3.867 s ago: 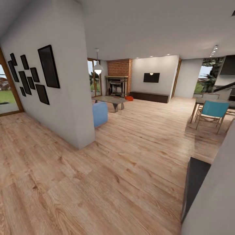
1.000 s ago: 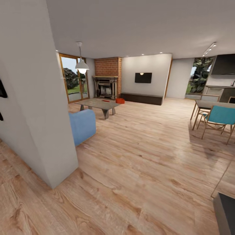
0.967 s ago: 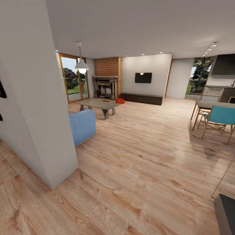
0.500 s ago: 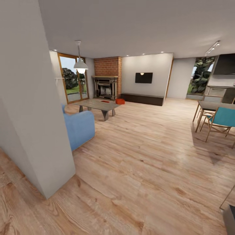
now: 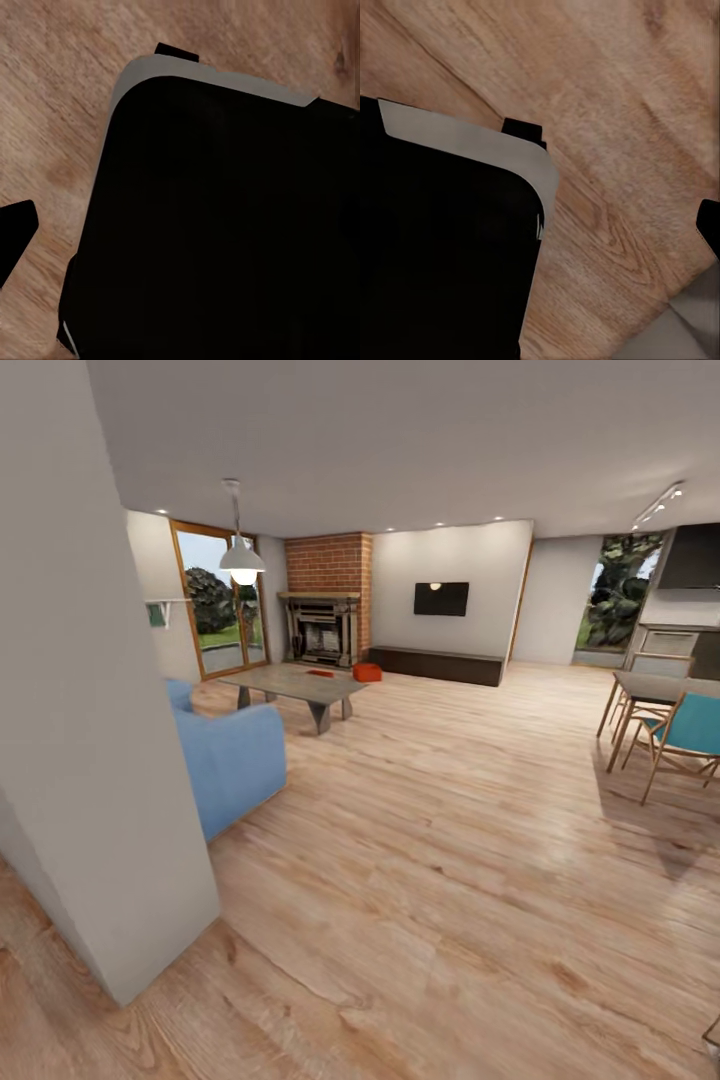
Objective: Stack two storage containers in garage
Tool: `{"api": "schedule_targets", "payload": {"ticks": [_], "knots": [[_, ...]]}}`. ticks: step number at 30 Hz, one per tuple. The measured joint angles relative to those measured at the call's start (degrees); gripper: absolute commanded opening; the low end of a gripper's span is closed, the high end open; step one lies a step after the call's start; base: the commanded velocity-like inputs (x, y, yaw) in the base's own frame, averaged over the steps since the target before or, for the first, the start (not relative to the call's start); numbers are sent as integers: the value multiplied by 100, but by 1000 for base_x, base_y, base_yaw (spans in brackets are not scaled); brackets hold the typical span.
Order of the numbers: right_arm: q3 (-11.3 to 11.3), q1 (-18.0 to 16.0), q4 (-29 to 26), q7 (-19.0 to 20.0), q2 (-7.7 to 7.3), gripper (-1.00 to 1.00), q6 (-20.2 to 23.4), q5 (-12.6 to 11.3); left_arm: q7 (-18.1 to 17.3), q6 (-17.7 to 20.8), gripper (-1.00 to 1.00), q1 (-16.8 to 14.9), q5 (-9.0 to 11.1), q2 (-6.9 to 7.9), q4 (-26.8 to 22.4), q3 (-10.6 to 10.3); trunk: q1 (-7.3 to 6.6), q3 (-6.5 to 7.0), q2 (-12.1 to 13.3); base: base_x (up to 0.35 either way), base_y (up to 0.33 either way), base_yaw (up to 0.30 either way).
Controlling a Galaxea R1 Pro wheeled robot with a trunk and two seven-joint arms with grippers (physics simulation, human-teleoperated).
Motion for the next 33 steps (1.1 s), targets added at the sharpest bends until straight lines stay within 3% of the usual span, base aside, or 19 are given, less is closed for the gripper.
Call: {"api": "schedule_targets", "payload": {"ticks": [21, 33], "knots": [[24, 1, 0, -7, 3, 100, 2, 58, 0, 24, 100, 1, -7, -6, 26, -1, 0, 0, 0, 324, 0, -234], [58, 0, 0, -12, -3, 100, 30, 74, 0, 5, 100, 1, -14, -24, 31, 2, 0, 0, 0, 324, 0, -27]]}}
